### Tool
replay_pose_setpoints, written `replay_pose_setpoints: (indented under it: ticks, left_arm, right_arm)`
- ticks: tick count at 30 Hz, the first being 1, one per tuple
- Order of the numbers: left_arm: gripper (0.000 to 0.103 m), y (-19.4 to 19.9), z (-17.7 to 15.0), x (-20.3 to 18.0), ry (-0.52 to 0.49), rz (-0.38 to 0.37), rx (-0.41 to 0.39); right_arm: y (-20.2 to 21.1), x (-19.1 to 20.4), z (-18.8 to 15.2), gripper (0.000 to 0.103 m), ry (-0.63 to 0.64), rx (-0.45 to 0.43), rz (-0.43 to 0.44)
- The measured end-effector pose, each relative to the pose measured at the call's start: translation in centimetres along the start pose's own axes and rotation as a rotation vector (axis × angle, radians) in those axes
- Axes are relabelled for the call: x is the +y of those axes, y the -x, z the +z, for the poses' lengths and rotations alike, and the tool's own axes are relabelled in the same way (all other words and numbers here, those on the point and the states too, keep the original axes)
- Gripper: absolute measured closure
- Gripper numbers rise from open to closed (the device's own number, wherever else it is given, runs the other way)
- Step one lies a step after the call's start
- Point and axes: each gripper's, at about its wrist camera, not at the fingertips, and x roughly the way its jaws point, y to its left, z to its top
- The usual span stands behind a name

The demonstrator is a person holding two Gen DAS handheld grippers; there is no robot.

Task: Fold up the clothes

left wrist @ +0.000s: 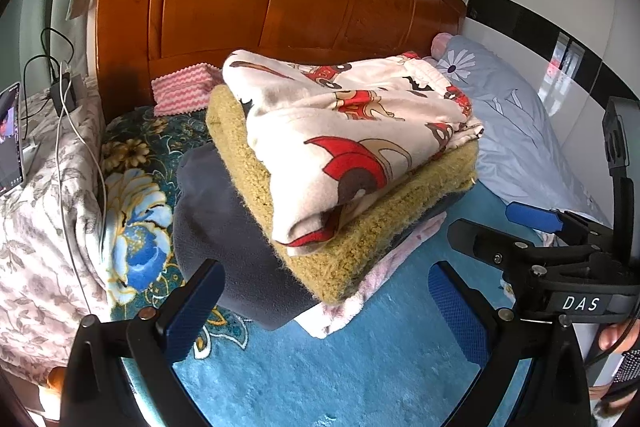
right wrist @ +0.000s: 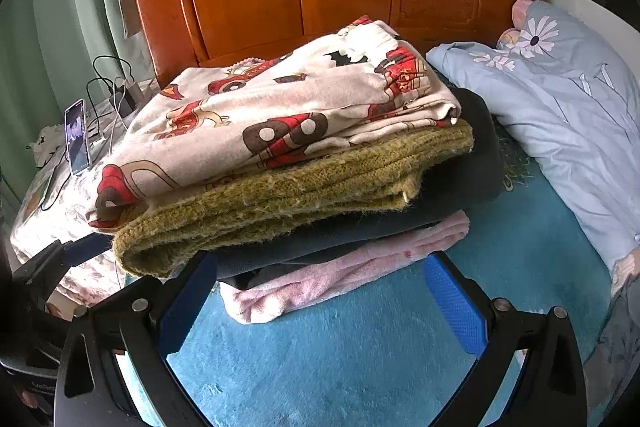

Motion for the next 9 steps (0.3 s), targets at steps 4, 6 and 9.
replay_pose_setpoints:
  ticks: [4, 6, 9]
  left_arm:
    - [0.0, 0.2, 0.08, -0.03, -0.009, 0.0, -0.003]
    - [0.0, 0.43, 0.12, -0.09, -0.014, 0.003, -0.012]
    - [0.0, 0.69, 0.29, -0.17, -0.017, 0.001, -0.014]
  right_arm:
    - [0.02, 0.09, 0.04, 0.0, -0.001, 0.008, -0.004]
    - [0.06, 0.14, 0.07, 0.0, -0.001, 0.01, -0.007]
    - [0.22, 0.18, 0.18, 0.0, -0.007, 0.011, -0.006]
